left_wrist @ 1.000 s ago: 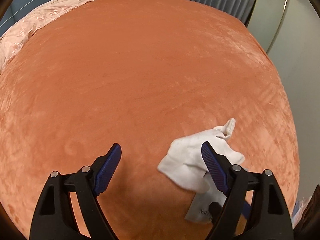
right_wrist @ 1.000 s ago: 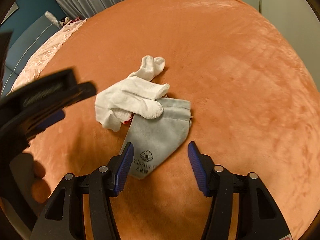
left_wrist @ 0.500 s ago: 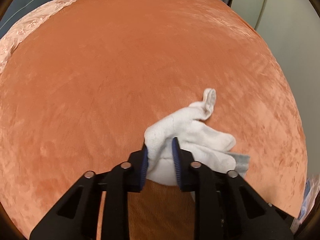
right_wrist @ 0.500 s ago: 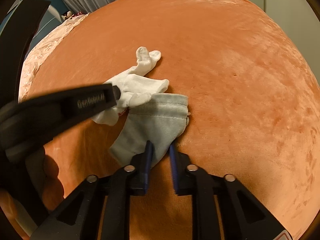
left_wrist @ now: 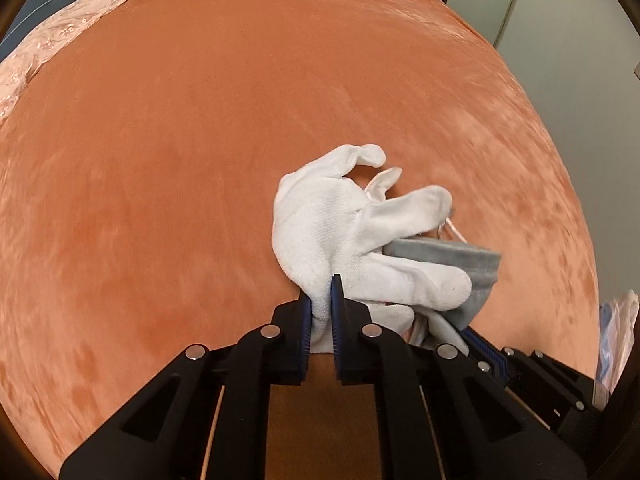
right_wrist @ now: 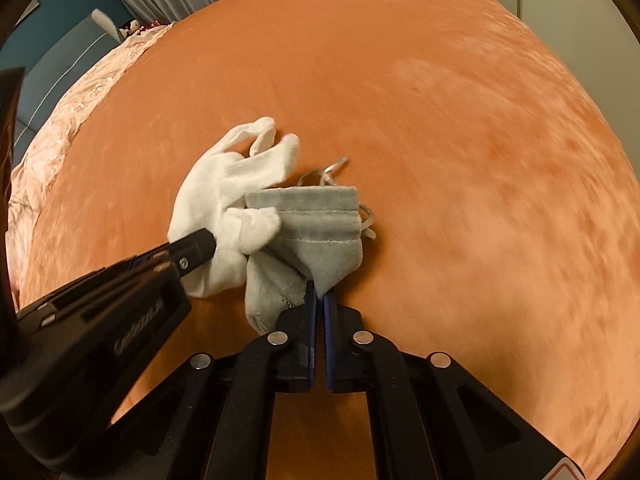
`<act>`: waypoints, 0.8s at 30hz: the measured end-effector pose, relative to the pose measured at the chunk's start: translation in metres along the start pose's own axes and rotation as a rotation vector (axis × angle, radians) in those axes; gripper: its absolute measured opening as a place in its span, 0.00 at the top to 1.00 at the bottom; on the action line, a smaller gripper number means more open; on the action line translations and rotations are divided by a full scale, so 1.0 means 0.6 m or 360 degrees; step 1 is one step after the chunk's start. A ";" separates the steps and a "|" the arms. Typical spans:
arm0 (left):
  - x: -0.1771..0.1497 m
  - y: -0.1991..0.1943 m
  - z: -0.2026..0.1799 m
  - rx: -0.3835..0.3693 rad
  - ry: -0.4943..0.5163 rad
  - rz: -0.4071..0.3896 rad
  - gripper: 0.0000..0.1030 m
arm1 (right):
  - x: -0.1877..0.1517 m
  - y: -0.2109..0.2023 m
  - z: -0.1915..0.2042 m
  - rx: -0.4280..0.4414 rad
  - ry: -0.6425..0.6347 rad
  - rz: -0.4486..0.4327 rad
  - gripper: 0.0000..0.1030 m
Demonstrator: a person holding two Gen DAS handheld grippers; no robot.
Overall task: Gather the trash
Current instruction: 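Grasp the white glove with the left tool while the right tool grasps the grey pouch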
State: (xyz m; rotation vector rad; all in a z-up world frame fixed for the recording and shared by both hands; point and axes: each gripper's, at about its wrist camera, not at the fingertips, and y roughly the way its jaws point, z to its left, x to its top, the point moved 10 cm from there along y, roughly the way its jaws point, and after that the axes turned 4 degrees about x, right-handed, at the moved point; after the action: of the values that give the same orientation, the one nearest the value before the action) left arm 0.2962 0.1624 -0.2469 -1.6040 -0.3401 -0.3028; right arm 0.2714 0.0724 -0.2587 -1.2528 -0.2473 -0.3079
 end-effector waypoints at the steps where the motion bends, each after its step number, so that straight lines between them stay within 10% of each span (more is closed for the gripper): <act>1: -0.021 -0.008 -0.004 -0.0027 -0.0016 0.0019 0.92 | -0.009 -0.008 -0.003 -0.0003 -0.0004 0.0003 0.98; 24: -0.308 -0.155 -0.099 -0.0248 -0.0068 0.0108 0.90 | -0.264 -0.194 -0.129 -0.0013 0.0078 0.0018 0.98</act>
State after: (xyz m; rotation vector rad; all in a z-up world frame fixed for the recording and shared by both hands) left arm 0.0905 0.1013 -0.2309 -1.7731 -0.2999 -0.2479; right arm 0.0827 -0.0194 -0.2335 -1.2527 -0.1974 -0.3297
